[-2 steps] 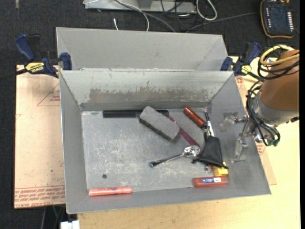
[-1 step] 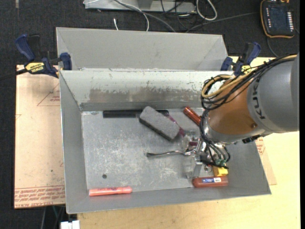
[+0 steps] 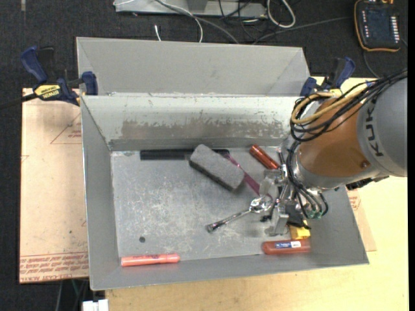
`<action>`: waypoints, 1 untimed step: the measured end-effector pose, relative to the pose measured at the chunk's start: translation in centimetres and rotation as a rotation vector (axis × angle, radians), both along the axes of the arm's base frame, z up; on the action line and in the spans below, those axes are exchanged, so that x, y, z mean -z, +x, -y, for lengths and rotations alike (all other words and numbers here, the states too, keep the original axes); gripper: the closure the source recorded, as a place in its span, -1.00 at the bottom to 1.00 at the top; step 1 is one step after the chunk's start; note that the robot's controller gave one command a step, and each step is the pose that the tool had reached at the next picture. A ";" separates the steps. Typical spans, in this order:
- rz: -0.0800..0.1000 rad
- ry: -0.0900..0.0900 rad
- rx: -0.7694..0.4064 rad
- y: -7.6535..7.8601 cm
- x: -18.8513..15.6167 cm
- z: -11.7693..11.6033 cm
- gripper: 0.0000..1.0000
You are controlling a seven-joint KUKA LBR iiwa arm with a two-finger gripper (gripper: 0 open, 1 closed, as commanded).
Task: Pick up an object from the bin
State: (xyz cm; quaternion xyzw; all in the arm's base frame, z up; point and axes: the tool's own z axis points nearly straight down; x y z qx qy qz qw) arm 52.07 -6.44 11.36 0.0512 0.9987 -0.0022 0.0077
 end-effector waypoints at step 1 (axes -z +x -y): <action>-0.016 0.008 -0.168 1.0 1.4 -5.5 -1.00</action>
Offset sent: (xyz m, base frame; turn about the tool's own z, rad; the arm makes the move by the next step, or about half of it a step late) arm 0.0149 0.0353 -0.0436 -0.1667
